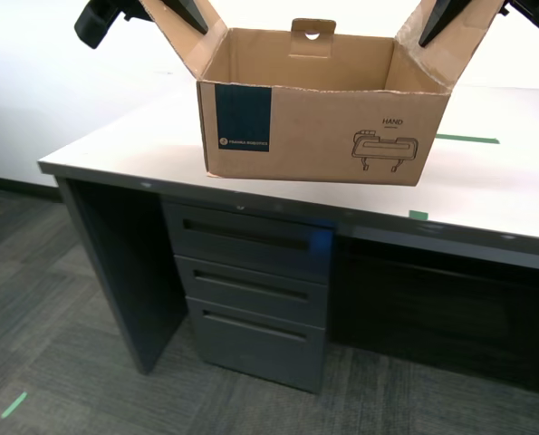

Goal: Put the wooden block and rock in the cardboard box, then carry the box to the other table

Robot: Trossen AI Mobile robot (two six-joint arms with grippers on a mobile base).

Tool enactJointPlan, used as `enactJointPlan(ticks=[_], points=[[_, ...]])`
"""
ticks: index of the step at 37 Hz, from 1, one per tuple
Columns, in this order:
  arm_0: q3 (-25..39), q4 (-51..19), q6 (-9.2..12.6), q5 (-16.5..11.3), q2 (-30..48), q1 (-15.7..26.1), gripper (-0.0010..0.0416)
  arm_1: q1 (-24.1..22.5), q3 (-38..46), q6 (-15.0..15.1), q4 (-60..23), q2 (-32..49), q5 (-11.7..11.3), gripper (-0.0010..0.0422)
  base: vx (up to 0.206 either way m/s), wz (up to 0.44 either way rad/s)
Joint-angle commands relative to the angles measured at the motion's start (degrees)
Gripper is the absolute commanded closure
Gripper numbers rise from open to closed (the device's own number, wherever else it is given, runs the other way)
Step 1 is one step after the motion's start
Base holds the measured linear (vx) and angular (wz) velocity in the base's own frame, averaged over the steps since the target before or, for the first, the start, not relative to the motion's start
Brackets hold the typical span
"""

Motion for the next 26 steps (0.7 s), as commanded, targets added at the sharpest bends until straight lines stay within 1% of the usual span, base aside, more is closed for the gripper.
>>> enactJointPlan(ticks=[1,11,15,20,26], points=[[-0.13,-0.04,-1.66,-0.22,-0.02,0.04,0.0406,-0.13,0.09,-0.72,0.33,-0.07,0.83,0.0413,-0.041,0.213],[-0.13,0.02,-1.77,-0.24,-0.02,0.07,0.0406,-0.39,0.09,-1.09,0.24,-0.07,0.83,0.0413,-0.037,0.204],[-0.13,-0.02,-1.38,-0.24,-0.02,0.13,0.0406,-0.42,0.09,-1.01,0.28,-0.07,0.83,0.0413,-0.029,0.196],[-0.13,-0.07,-1.38,-0.24,-0.02,0.17,0.0406,-0.42,0.09,0.63,0.26,-0.07,0.83,0.0413,-0.010,0.180],[-0.13,-0.26,-1.09,-0.31,-0.02,0.24,0.0406,-0.46,0.09,0.74,0.22,-0.07,0.83,0.0413,-0.005,0.172]])
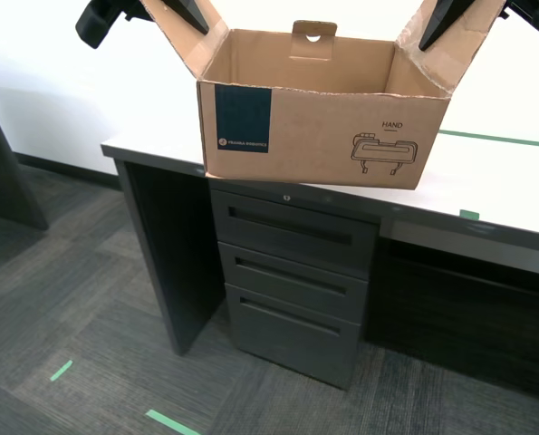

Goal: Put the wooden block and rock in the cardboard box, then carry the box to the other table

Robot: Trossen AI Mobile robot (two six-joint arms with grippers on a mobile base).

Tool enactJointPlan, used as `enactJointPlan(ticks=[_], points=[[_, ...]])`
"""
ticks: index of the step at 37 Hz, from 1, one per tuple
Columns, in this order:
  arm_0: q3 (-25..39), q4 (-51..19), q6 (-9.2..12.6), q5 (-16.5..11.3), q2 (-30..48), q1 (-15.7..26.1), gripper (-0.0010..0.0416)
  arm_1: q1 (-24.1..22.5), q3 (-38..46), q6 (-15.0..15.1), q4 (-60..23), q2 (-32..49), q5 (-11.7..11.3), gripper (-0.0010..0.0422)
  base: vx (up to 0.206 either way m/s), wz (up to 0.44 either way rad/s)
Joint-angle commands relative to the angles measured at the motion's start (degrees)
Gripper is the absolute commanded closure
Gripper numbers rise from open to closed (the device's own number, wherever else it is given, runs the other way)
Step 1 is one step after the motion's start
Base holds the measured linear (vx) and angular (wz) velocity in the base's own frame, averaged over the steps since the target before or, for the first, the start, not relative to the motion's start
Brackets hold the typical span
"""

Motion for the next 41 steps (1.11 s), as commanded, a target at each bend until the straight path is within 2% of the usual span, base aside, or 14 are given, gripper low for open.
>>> enactJointPlan(ticks=[1,7,12,23,41], points=[[0.04,-0.15,0.52,-0.42,-0.02,0.09,0.0406,-0.13,0.11,0.55,0.24,-0.07,0.81,0.0413,-0.003,0.174],[0.04,-0.15,0.76,-0.39,-0.02,0.11,0.0406,-0.13,0.11,3.15,0.39,-0.07,0.79,0.0413,-0.003,0.184],[0.04,-0.11,1.73,-0.39,-0.02,0.13,0.0406,-0.13,0.11,3.19,0.07,-0.07,0.81,0.0413,-0.002,0.206],[0.04,-0.09,1.05,-0.39,-0.02,0.13,0.0406,-0.13,0.11,2.93,-0.81,-0.07,0.79,0.0413,-0.002,0.249],[0.04,-0.35,1.09,-0.39,-0.02,0.17,0.0406,-0.20,0.11,3.13,-0.76,-0.07,0.79,0.0413,0.011,0.329]])
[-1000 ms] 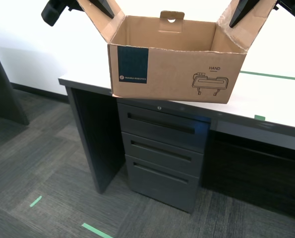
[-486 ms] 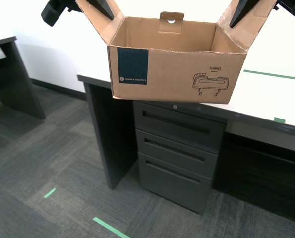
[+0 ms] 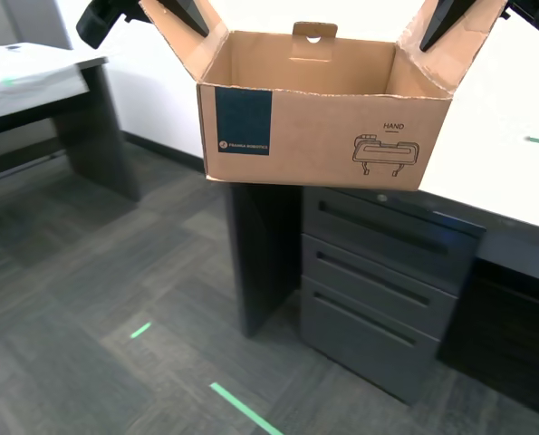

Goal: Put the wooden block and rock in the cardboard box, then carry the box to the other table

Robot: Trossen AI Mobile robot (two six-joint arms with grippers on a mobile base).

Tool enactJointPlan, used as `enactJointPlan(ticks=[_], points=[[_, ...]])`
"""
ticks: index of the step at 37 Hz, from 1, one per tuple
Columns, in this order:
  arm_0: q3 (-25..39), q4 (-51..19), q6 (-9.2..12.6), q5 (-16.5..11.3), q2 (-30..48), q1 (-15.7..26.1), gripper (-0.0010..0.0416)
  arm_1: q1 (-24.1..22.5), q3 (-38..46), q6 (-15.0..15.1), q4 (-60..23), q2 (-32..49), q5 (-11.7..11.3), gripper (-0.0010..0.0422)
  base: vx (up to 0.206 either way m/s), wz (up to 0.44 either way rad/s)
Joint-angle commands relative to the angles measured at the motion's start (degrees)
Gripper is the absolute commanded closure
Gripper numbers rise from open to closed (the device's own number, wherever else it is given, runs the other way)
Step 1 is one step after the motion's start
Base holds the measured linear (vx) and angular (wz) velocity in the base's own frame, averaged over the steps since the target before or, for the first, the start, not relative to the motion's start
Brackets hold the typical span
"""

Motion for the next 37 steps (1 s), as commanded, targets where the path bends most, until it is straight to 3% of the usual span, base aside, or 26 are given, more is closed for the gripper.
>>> enactJointPlan(ticks=[1,8,19,37], points=[[0.04,-0.04,0.02,-0.39,-0.02,0.07,0.0406,-0.09,0.11,0.52,0.00,-0.04,0.79,0.0413,0.026,0.345],[0.04,-1.01,0.61,-0.39,-0.02,0.48,0.0406,-0.13,0.09,4.90,-0.17,-0.07,0.79,0.0413,0.038,0.331],[0.04,-1.31,1.05,-0.35,-0.02,0.76,0.0406,-0.15,0.07,4.59,-0.39,-0.07,0.79,0.0413,0.041,0.205],[0.04,-1.20,-2.38,-0.35,-0.02,0.76,0.0406,-0.20,0.02,1.75,-0.11,-0.07,0.76,0.0413,0.030,0.030]])
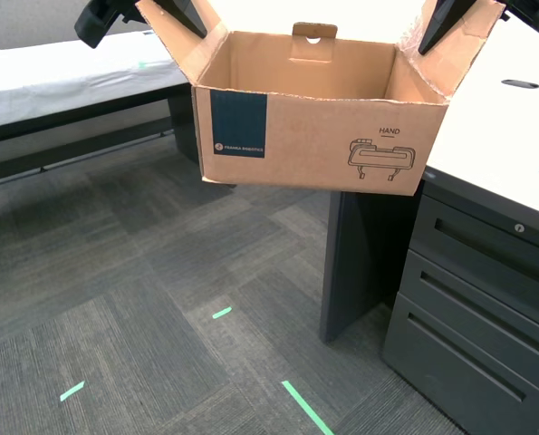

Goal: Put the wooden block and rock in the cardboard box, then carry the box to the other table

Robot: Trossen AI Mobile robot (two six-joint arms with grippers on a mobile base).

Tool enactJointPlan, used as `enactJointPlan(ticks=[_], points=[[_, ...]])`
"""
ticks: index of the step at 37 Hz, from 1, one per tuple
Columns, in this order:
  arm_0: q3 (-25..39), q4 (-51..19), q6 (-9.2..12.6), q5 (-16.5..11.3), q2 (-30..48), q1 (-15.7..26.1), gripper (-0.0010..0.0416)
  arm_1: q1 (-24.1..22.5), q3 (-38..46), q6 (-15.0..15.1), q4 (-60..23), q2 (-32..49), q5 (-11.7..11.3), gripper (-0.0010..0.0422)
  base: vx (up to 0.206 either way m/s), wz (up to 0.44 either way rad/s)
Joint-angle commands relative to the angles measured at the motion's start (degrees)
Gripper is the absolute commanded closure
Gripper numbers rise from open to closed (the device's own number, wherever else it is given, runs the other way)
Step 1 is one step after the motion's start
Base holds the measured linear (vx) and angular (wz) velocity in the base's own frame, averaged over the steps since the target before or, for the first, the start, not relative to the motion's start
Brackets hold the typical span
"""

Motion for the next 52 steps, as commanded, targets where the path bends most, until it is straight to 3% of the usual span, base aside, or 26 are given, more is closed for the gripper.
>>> enactJointPlan(ticks=[1,5,24,42,49,52], points=[[0.04,0.15,-0.68,-0.39,-0.02,0.07,0.0406,-0.09,0.09,-0.13,0.48,-0.07,0.81,0.0413,0.026,-0.041],[0.04,0.22,-0.63,-0.39,-0.02,0.07,0.0406,-0.09,0.09,-1.44,1.36,-0.07,0.79,0.0413,0.026,-0.045],[0.04,0.92,-0.96,-0.39,-0.02,0.07,0.0406,-0.09,-0.13,-1.36,2.45,-0.07,0.79,0.0413,0.055,-0.017],[0.04,0.92,-2.75,-0.39,-0.02,0.04,0.0406,-0.20,-7.72,-2.64,6.19,-0.11,0.83,0.0413,0.132,0.029],[0.04,0.92,-4.20,-0.39,-0.02,0.04,0.0406,-0.22,-7.39,-7.80,8.55,-0.07,0.81,0.0413,0.138,-0.011],[0.04,0.87,-4.35,-0.39,-0.02,0.07,0.0406,-0.22,-7.39,-8.28,8.70,-0.13,0.83,0.0413,0.128,-0.036]])
